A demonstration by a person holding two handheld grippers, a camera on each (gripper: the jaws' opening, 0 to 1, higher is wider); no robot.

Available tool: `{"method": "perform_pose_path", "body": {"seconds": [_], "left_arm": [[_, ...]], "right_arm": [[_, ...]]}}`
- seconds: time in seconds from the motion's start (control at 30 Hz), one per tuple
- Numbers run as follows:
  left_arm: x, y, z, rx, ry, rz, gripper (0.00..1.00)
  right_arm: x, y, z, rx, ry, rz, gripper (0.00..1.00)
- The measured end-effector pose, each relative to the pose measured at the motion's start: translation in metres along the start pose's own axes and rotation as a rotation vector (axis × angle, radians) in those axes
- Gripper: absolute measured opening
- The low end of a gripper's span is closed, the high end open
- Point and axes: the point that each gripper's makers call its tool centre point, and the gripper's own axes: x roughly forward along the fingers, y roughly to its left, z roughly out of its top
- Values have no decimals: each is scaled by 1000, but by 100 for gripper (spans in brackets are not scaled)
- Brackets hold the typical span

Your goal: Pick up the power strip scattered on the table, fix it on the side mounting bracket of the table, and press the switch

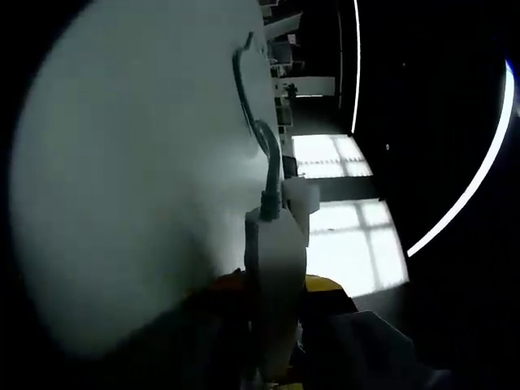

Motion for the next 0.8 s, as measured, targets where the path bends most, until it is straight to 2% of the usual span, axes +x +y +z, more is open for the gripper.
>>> {"method": "perform_pose_path", "body": {"seconds": [0.27,0.57,0.8], "left_arm": [[-2,-2,-2,-25,28,-27,26],[-6,-3,-4,-9,59,-50,26],[-16,-7,-1,1,83,-76,26]], "right_arm": [[-5,2,2,1,-17,2,61],[-20,2,23,-15,-99,5,61],[-28,5,32,-28,-131,13,60]]}}
